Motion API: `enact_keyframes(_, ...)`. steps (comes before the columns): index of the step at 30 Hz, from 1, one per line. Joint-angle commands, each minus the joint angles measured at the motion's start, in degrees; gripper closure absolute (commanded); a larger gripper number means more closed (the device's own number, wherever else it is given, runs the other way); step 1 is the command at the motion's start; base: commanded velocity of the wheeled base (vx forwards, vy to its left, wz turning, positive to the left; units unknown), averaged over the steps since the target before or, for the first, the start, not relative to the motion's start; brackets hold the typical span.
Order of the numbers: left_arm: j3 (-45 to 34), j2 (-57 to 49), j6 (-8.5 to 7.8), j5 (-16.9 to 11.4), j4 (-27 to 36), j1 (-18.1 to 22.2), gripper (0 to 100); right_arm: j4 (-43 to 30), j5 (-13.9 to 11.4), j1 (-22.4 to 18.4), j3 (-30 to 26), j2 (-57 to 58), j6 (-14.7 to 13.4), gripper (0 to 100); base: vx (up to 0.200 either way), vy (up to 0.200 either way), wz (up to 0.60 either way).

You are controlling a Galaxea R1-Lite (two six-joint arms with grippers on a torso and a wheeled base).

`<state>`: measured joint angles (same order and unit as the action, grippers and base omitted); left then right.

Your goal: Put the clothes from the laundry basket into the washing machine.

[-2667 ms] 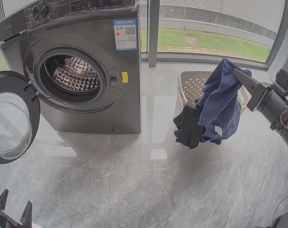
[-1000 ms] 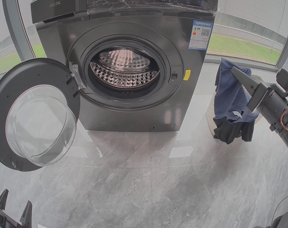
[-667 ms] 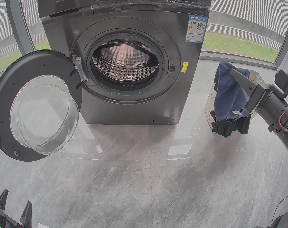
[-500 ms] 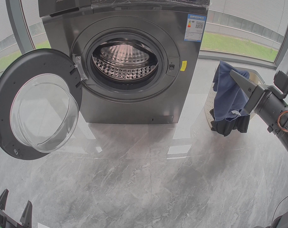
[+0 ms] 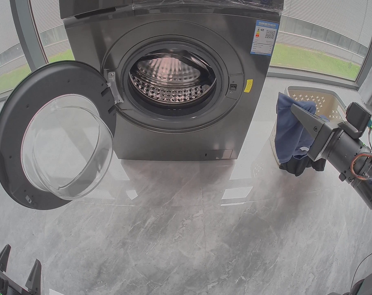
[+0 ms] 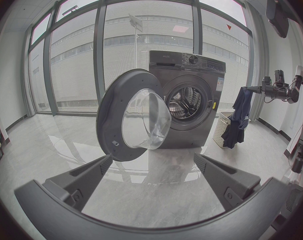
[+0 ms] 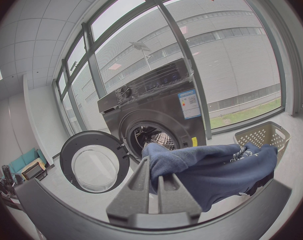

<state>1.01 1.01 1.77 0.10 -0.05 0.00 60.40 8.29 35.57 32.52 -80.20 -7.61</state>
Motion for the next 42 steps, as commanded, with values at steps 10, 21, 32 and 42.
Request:
enact_keyframes(10, -1.0, -1.0, -0.1, 0.1, 0.0, 0.0, 0, 6.0, -2.7, 4.8, -1.4, -1.9, 0.0, 100, 0.0, 0.04, 0.0)
enact_keyframes(21, -1.0, -1.0, -0.1, 0.2, 0.0, 0.0, 0, 5.8, -0.6, 0.4, 1.0, -4.4, -0.2, 100, 0.0, 0.0, 0.0)
enact_keyframes(32, -1.0, -1.0, -0.27, 0.3, 0.0, 0.0, 0, 5.6, 0.5, -0.2, 1.7, -4.6, -0.2, 100, 0.0, 0.0, 0.0)
enact_keyframes(42, -1.0, -1.0, -0.45, 0.4, 0.0, 0.0, 0, 5.6, 0.4, -0.1, 1.3, -5.1, -0.2, 100, 0.0, 0.0, 0.0)
